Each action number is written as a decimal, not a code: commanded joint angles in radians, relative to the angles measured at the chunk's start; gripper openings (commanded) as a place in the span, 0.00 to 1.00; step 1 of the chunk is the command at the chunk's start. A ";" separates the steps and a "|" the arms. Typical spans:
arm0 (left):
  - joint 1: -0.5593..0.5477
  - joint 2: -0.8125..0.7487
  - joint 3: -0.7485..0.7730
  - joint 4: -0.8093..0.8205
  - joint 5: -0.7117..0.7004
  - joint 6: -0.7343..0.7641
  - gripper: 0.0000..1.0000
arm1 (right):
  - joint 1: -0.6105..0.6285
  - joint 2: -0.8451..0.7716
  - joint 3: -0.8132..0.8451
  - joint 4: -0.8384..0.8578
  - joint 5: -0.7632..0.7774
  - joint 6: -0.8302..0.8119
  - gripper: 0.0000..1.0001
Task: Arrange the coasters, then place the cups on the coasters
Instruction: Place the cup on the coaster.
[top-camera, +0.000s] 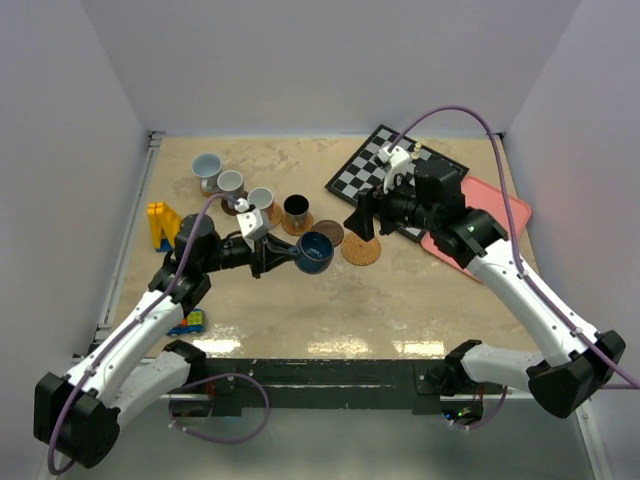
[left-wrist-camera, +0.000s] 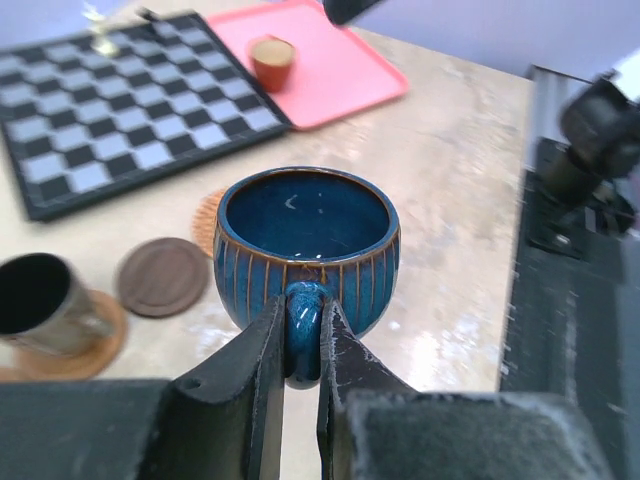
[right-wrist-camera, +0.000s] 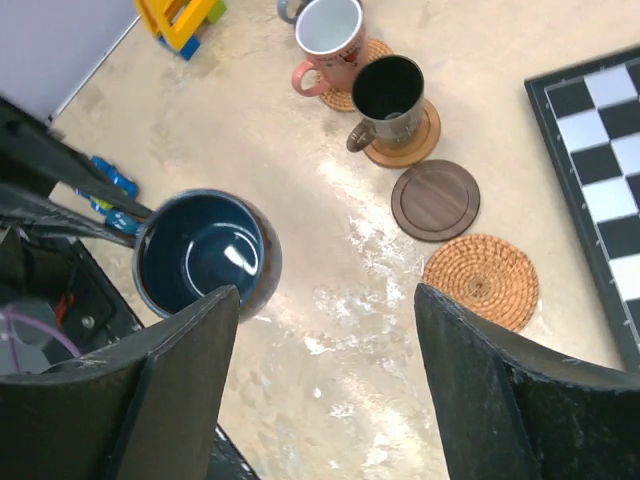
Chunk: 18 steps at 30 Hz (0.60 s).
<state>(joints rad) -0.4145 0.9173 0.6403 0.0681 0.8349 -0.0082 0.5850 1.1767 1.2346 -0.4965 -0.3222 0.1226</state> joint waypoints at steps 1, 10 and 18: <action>-0.044 -0.104 -0.014 0.165 -0.291 -0.003 0.00 | -0.005 0.023 -0.018 0.048 0.092 0.205 0.72; -0.167 -0.150 -0.024 0.133 -0.644 0.079 0.00 | 0.053 0.093 0.015 0.147 0.221 0.399 0.65; -0.286 -0.153 -0.028 0.128 -0.830 0.160 0.00 | 0.118 0.215 0.055 0.171 0.273 0.414 0.60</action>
<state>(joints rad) -0.6430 0.7868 0.6006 0.0963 0.1333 0.0799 0.6815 1.3613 1.2446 -0.3866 -0.0910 0.4988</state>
